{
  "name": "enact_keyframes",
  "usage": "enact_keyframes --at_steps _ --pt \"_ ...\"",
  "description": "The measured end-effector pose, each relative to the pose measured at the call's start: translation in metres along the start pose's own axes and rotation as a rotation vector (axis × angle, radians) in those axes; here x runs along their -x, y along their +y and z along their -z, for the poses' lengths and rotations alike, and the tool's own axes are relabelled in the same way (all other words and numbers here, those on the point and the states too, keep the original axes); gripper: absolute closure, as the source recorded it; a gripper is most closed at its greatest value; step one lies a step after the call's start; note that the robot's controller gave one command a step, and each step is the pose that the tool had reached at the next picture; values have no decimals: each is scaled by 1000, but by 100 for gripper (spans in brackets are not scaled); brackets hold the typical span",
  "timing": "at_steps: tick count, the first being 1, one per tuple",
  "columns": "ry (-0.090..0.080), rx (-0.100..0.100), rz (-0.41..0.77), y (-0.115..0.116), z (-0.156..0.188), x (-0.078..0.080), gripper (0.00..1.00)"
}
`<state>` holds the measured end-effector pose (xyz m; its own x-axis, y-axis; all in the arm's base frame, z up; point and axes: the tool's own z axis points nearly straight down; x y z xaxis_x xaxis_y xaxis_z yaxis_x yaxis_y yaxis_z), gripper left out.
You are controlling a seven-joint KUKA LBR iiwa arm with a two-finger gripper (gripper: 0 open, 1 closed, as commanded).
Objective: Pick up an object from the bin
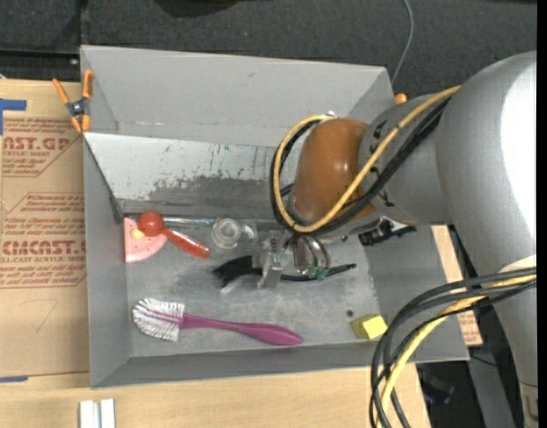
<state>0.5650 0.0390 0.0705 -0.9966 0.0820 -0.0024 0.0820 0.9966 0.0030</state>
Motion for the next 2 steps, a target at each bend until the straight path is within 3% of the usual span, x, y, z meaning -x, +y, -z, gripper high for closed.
enact_keyframes --at_steps 1,2 --pt "-1 1 -1 6 4 -3 0" --pt "-1 1 -1 6 4 -3 0"
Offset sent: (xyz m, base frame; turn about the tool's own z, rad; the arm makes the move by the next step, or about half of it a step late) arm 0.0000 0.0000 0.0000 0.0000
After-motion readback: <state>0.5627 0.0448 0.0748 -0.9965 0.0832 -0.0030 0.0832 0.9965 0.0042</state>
